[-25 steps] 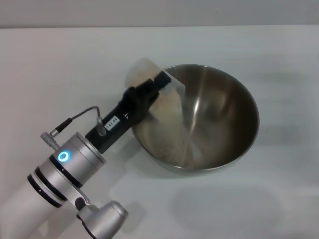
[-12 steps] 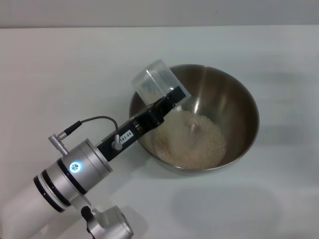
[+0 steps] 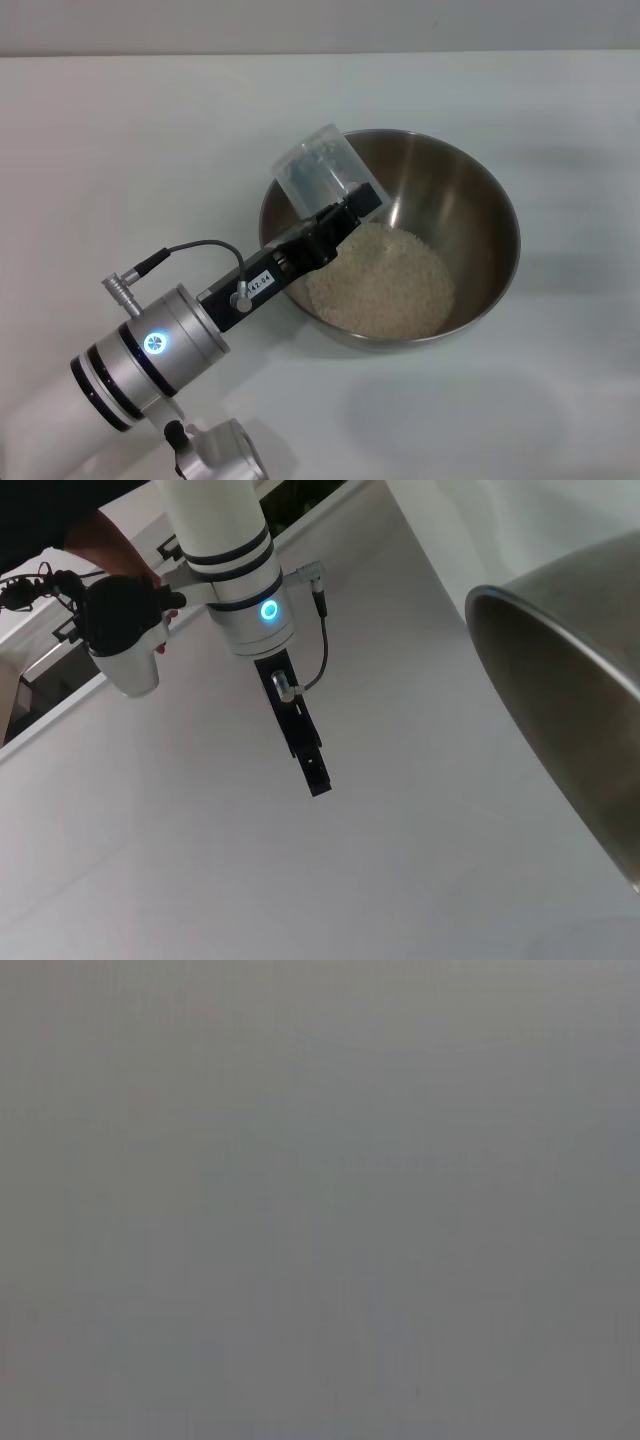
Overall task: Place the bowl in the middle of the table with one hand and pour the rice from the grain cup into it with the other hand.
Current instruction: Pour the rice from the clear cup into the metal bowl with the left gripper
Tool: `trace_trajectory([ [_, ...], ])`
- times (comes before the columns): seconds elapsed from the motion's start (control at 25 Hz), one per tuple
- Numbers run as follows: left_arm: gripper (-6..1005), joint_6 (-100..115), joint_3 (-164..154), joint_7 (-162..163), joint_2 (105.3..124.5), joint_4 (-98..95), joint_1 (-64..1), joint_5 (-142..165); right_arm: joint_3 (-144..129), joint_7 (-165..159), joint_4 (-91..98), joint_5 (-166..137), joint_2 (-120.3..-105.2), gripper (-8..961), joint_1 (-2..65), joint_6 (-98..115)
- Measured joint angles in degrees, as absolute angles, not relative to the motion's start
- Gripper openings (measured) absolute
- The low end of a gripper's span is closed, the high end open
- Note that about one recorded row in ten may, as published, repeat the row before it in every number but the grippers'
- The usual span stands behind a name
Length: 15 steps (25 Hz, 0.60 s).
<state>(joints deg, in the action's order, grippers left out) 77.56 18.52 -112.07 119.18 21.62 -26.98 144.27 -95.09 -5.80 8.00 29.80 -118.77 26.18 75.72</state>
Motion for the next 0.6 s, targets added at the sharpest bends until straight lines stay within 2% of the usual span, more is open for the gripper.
trace_trajectory([
  [0.6,31,76.9,22.6,-103.8,119.18,24.4,-25.1,143.8,-95.1,-6.2,8.3,29.7,-118.74,723,26.4,75.6],
])
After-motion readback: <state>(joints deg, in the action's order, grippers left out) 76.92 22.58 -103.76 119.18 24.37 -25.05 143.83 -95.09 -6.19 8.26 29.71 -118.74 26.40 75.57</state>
